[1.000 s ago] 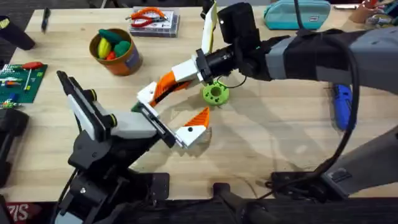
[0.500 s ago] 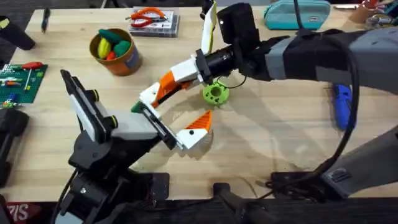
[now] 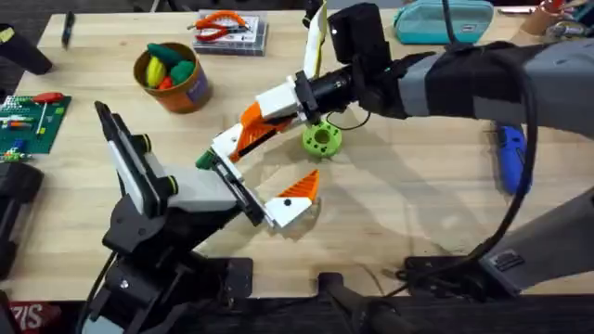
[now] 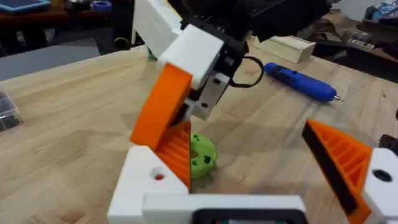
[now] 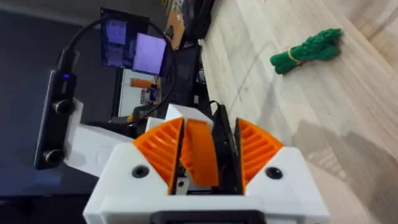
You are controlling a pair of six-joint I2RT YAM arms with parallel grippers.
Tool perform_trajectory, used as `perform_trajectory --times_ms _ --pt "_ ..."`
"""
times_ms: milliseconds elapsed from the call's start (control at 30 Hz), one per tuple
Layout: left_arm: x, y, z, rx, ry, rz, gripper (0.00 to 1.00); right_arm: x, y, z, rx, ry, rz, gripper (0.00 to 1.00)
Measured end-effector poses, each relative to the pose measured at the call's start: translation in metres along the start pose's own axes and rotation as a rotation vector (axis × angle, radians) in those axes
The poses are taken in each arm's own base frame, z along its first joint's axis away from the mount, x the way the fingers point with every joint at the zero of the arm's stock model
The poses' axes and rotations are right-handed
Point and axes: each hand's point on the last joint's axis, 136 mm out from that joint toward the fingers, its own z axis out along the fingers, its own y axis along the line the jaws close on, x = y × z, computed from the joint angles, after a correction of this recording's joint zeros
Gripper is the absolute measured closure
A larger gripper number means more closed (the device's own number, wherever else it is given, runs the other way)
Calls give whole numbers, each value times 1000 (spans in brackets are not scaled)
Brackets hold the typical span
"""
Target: Pick up the gripper from the table and insert it into the empty holder that is missing its gripper. Then pick up a screw, insert it into the mounting hole, and use the screwdriver to tighten it. Finally, clean up the table by picking up the vegetable and placing it into the bucket.
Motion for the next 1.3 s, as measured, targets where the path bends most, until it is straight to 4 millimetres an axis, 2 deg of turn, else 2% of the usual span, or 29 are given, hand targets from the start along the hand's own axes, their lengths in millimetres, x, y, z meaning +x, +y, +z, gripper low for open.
perform_trajectory --times_ms 167,367,533,600,767,900,1167,1233,1300 --pt "0 -1 0 7 0 6 12 -1 -1 -1 4 -5 2 459" --pt "1 -8 0 45 4 10 12 -3 -1 -2 5 -11 -2 325" --pt "1 -13 0 69 6 10 12 -4 -2 -3 7 -15 -1 142" --pt "1 -13 0 71 6 10 12 -5 -3 -5 8 -21 -3 25" --pt "1 -13 0 72 6 10 12 -14 -10 -16 31 -59 -1 9" --pt "1 -13 0 72 6 10 12 -32 -21 -29 87 -140 -18 7" --pt "1 -14 0 74 6 10 12 -79 -45 -74 262 -322 -61 8" --pt "1 -14 0 75 6 10 12 -84 -49 -86 334 -330 -48 7" --pt "1 -14 0 75 6 10 12 -80 -50 -98 428 -309 -30 7"
